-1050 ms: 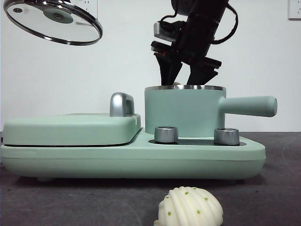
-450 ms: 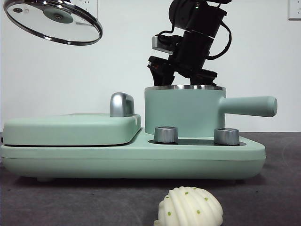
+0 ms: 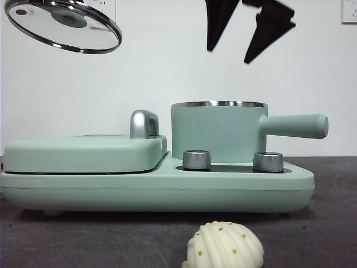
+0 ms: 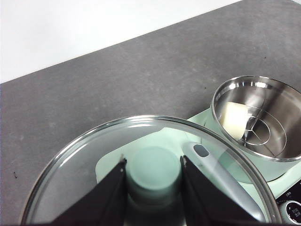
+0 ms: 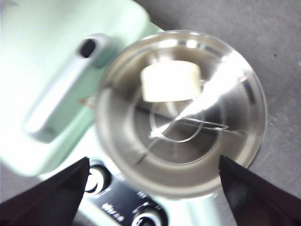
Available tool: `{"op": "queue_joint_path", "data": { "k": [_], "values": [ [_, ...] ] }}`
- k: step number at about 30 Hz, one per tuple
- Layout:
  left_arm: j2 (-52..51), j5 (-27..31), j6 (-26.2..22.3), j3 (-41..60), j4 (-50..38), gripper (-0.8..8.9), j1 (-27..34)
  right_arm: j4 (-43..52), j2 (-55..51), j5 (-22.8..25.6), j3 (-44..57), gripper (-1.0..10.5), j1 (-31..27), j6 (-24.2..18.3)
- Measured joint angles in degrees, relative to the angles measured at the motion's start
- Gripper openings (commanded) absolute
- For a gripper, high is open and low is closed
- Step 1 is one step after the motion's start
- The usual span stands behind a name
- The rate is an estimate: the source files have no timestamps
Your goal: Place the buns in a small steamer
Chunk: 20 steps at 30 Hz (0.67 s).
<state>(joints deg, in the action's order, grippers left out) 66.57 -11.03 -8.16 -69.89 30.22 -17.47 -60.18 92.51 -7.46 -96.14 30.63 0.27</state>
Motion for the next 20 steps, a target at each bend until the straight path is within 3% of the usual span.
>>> {"op": "queue_joint_path", "data": {
  "k": [10,20],
  "values": [
    [0.00,0.00,0.02,0.00,0.09,0.10,0.00,14.36,-14.84,-0.04,26.58,4.4,13.44,-1.01],
    [0.00,0.00,0.00,0.00,0.48,0.10,0.00,24.72,-20.90,-1.33,46.21,4.4,20.74,-10.54]
  ]
}}
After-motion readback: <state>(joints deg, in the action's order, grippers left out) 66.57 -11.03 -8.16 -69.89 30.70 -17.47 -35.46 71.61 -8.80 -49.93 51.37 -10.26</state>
